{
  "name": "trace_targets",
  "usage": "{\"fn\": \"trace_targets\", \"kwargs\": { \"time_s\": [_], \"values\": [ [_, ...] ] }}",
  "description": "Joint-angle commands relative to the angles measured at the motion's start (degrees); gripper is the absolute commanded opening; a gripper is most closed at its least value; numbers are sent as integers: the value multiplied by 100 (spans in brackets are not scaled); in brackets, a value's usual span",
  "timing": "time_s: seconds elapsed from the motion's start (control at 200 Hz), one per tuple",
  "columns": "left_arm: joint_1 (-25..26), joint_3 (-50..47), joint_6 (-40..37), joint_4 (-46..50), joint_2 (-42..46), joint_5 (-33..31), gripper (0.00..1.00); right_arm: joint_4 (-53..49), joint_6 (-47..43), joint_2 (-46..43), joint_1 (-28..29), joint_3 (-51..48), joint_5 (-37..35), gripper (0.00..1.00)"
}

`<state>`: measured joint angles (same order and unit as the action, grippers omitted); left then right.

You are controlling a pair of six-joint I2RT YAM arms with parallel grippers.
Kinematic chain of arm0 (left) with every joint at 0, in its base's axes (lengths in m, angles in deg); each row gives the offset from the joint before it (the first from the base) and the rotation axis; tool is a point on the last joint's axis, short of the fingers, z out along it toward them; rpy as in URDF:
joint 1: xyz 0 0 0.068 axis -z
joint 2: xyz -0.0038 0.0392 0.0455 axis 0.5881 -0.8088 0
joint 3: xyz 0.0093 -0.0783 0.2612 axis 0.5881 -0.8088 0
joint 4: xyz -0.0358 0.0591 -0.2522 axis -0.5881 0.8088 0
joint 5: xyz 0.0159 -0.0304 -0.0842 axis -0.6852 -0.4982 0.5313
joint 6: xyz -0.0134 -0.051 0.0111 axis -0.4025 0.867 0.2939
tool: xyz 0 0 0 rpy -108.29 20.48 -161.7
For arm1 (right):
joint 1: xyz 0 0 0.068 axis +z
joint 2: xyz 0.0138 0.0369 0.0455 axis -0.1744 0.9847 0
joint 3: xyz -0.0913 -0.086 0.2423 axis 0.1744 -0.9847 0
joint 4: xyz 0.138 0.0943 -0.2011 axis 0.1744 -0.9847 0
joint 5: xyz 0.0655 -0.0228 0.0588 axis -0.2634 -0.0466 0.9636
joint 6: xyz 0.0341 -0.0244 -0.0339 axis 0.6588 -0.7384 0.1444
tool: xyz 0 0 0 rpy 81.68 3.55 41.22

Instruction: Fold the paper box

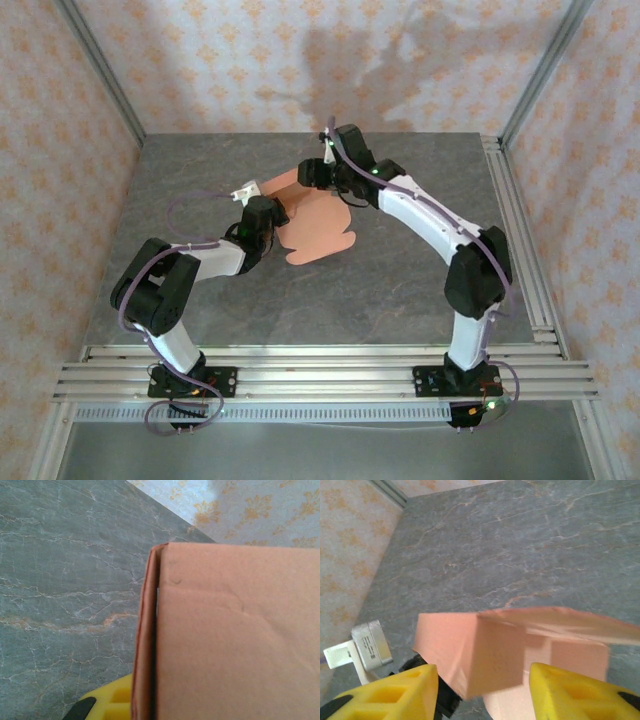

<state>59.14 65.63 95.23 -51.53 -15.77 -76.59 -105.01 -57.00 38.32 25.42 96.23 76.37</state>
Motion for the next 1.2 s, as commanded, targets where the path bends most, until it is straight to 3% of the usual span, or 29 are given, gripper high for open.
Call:
{"fn": "trace_targets", "kwargs": {
  "time_s": [0.0,0.26,0.395,0.541,0.821,1.046,1.196],
  "values": [
    [-17,91,-147,197,-9,-208,0,316,-386,-829,-45,-443,-406,55],
    [-96,109,-307,413,101,67,0,530,-436,-1647,-758,-1215,-262,56],
    [-188,419,-182,1105,91,312,0,724,-1207,-1873,-800,-1559,-39,61],
    [-275,588,-240,1382,100,812,0,949,-1781,-2088,-948,-1926,-319,65],
    [-415,555,-1086,1267,231,2019,0,716,-949,-1622,-2077,-1669,1089,63],
    [-434,655,-1201,861,142,2993,0,548,-1418,-1239,-2141,-1548,2254,58],
    [-431,768,-1057,795,14,3095,0,170,-1803,-1042,-2000,-1425,2629,50]
  ]
}}
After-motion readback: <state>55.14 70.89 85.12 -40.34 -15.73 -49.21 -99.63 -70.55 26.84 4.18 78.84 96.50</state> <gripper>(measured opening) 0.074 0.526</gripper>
